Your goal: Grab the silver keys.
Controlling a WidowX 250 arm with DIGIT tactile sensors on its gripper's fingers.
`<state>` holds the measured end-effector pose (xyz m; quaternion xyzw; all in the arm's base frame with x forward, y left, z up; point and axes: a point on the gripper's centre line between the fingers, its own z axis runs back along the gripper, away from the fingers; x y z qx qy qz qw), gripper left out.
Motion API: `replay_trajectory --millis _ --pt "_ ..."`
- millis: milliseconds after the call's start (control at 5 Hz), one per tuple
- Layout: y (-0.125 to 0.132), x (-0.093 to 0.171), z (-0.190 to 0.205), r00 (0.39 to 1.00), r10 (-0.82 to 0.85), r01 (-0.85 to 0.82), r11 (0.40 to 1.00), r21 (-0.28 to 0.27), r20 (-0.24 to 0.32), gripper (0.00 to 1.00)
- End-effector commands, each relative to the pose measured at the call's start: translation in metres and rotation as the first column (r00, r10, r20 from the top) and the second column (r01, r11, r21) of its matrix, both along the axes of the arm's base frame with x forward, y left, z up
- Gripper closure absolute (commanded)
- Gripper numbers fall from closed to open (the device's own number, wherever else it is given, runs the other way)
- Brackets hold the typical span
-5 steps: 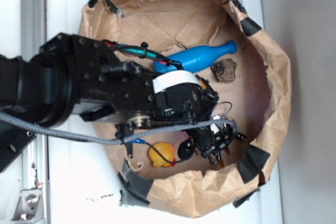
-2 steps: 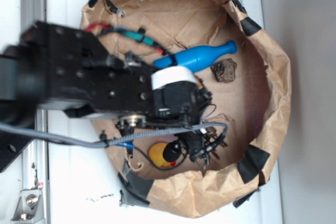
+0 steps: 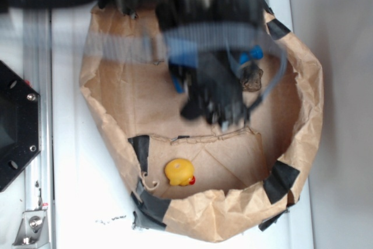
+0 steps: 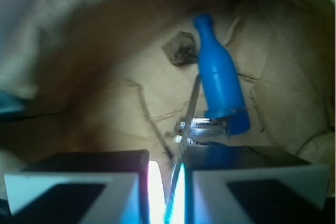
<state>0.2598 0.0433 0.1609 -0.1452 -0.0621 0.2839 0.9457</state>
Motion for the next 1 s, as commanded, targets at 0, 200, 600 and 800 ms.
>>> replay_trajectory --millis 0,200,600,800 --pt "-0.015 0.012 0.012 0.986 -0.099 0.075 0.982 0.175 0.133 1.0" --pt "-0.035 0.004 -0.002 0.969 -0.173 0.129 0.963 0.238 0.175 1.0" --pt "-0.04 0.01 -0.027 0.968 -0.149 0.088 0.955 0.284 0.203 1.0" --pt "-0.041 0.016 -0.031 0.966 -0.08 -0.004 0.946 0.323 0.245 1.0"
